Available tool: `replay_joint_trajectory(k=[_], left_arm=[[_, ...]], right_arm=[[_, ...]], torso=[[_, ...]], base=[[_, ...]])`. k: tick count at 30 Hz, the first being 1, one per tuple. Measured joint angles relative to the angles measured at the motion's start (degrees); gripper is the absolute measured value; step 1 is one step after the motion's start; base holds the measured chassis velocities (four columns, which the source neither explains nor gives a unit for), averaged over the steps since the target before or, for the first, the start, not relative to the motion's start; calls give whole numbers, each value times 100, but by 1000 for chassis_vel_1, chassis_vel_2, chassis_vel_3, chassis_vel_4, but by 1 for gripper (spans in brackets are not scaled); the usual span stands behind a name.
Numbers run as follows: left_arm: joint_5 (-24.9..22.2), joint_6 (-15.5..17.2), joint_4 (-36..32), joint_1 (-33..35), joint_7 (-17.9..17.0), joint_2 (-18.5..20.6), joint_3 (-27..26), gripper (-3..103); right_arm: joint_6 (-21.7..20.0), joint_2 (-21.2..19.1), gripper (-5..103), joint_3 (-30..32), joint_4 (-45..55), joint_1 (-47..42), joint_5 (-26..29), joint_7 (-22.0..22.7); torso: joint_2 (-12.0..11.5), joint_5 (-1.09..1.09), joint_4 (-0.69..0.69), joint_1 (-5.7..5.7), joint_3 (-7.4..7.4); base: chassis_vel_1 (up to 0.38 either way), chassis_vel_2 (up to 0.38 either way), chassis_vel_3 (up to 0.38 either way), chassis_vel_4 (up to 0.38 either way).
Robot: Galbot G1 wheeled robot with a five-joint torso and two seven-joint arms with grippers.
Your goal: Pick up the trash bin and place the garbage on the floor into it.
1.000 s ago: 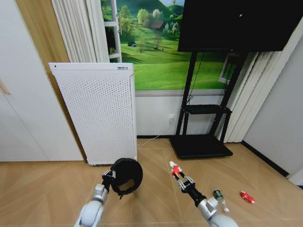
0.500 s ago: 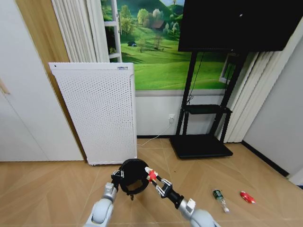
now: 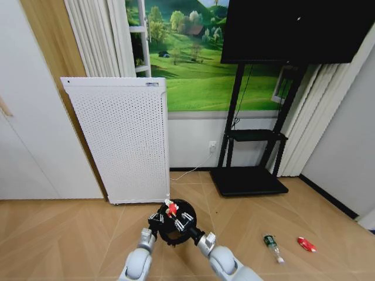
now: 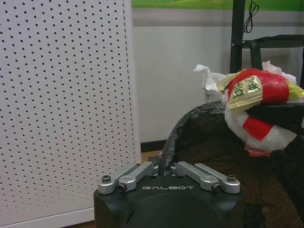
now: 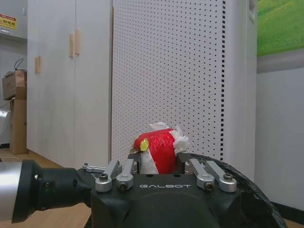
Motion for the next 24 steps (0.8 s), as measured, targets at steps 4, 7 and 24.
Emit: replay_joint_trajectory(k=[4,7,24], left_arm=[[0,-18,11,-12,2,29,0,4],[-1,-23,10,-13,9,42,-1,4],[-17,-58,-117,69,49,22,-182,4]], right_arm=[[-25,-53,52,95,32,-61,-2,-19],[-28,-69,64,136,47,-97,-17,-22],[-328,-13,100,528,84,-363,-131,577]], torso=[[0,0,0,0,0],[0,1,0,0,0],[0,-1,0,0,0]], base=[[0,0,0,0],[0,0,0,0],[0,0,0,0]])
